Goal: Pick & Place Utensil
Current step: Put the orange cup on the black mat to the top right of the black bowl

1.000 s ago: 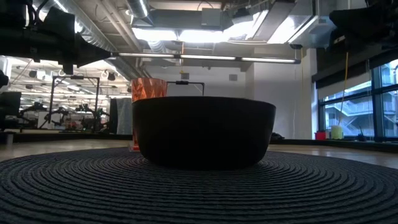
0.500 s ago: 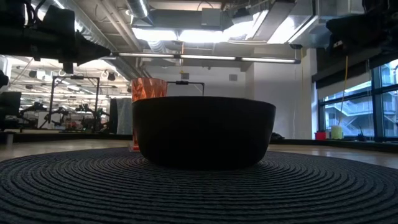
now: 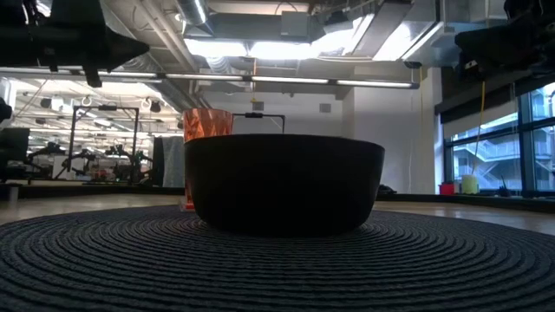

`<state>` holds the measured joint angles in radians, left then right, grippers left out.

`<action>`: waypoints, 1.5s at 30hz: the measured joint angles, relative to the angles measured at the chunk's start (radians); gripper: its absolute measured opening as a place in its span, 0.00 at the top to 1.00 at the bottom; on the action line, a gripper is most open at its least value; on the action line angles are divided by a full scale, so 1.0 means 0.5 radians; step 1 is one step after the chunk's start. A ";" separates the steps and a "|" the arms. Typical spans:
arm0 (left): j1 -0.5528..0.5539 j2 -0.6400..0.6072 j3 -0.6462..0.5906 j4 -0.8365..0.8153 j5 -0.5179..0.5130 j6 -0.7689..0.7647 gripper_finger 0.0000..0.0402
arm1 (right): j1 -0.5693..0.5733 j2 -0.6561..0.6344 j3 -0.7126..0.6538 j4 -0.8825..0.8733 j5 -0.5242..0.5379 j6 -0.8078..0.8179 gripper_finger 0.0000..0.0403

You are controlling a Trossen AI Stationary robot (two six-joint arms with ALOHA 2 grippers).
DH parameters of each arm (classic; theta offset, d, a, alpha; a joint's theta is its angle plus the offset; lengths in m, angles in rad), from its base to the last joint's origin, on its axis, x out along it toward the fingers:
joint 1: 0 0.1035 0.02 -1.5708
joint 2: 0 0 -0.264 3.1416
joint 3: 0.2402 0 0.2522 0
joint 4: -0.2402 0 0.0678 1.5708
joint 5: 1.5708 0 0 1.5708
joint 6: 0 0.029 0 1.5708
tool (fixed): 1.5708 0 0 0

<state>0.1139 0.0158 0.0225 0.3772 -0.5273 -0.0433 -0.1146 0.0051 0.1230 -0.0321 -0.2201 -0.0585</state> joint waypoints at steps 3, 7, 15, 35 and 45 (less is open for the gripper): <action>0.000 0.031 0.086 0.033 -0.100 0.149 1.00 | 0.000 0.000 0.000 0.024 0.000 -0.004 0.97; 0.000 0.206 0.356 -0.067 -0.163 0.183 0.98 | 0.000 0.000 0.000 0.056 0.001 -0.026 0.97; 0.000 0.932 1.081 -0.568 -0.225 0.246 0.97 | 0.000 0.001 0.000 0.083 0.000 -0.042 0.97; 0.109 1.997 2.183 -1.569 -0.162 0.103 0.97 | 0.000 0.001 0.000 0.094 0.000 0.049 0.97; 0.320 2.391 2.588 -2.374 0.551 -0.087 0.97 | 0.001 0.001 0.000 0.093 0.000 0.050 0.97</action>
<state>0.2741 1.2113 1.3164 -0.8098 -0.2520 -0.0868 -0.1144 0.0055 0.1230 0.0146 -0.2199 -0.0335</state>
